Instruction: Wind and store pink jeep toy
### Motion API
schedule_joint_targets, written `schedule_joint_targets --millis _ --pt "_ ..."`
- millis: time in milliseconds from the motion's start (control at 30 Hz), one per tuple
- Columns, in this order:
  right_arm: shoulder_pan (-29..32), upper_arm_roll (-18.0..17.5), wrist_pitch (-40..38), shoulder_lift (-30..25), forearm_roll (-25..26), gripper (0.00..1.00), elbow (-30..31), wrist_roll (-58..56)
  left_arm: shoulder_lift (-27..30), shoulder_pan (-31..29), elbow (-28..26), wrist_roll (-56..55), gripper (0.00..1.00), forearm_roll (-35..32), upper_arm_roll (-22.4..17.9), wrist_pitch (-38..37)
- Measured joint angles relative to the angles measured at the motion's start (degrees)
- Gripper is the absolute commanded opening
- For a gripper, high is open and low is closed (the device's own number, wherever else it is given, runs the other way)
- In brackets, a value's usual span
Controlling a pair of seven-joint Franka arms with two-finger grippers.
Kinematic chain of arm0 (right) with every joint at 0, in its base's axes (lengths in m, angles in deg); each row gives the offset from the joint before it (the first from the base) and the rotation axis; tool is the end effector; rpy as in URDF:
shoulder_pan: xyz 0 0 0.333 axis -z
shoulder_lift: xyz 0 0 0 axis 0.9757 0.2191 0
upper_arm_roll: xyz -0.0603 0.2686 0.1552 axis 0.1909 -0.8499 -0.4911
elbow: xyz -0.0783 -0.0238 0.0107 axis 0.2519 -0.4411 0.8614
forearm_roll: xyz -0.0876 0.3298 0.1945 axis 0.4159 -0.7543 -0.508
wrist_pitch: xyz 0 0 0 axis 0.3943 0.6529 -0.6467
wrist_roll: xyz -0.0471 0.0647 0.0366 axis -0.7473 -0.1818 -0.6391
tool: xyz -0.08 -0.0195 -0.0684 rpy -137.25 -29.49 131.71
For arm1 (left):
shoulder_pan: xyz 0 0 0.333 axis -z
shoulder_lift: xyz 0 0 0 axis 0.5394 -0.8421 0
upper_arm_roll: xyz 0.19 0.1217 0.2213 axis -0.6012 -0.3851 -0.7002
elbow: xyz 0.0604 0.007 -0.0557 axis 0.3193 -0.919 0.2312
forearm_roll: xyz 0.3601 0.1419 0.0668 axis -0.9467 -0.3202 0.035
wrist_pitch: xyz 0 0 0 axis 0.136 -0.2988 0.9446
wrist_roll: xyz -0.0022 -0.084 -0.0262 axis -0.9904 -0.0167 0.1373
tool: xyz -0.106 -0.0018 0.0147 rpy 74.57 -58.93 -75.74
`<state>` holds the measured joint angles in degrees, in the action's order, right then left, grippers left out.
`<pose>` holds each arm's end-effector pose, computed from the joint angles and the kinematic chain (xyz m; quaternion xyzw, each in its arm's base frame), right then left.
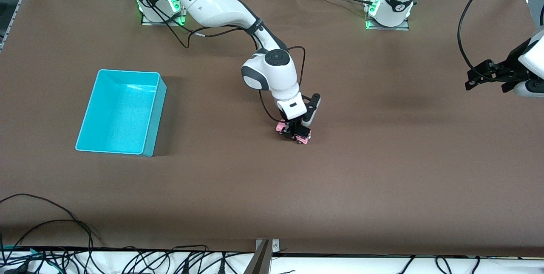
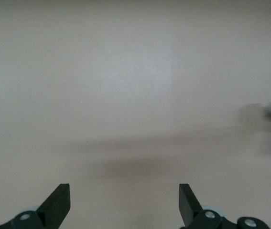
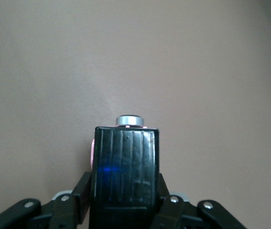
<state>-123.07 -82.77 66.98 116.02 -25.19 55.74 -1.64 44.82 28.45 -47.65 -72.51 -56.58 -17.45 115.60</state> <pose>0.5390 0.5786 0.2256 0.8124 0.5408 0.2170 0.0202 0.5658 0.0255 0.5804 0.9998 -0.0174 0.0051 0.0084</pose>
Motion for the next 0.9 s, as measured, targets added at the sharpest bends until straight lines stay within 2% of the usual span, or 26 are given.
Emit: schedule_joint_targets --millis 200,333,600,900 --pt "5.04 -5.05 -8.64 -5.36 -2.05 0.27 -0.16 0.13 -0.07 0.0 0.06 0.0 1.0 0.0 0.01 0.0" --pt "8.13 -7.1 -15.89 -9.8 -5.19 0.27 -0.2 0.13 -0.11 0.0 0.08 0.0 1.0 0.0 0.01 0.0" --pt "13.94 -7.6 -30.77 -19.39 -12.99 0.27 -0.12 -2.02 -0.19 0.0 0.14 0.0 1.0 0.0 0.02 0.0" --pt "26.01 -7.56 -42.26 -28.77 -18.06 0.27 2.79 -8.56 -0.22 0.01 0.19 0.0 1.0 0.0 0.11 0.0"
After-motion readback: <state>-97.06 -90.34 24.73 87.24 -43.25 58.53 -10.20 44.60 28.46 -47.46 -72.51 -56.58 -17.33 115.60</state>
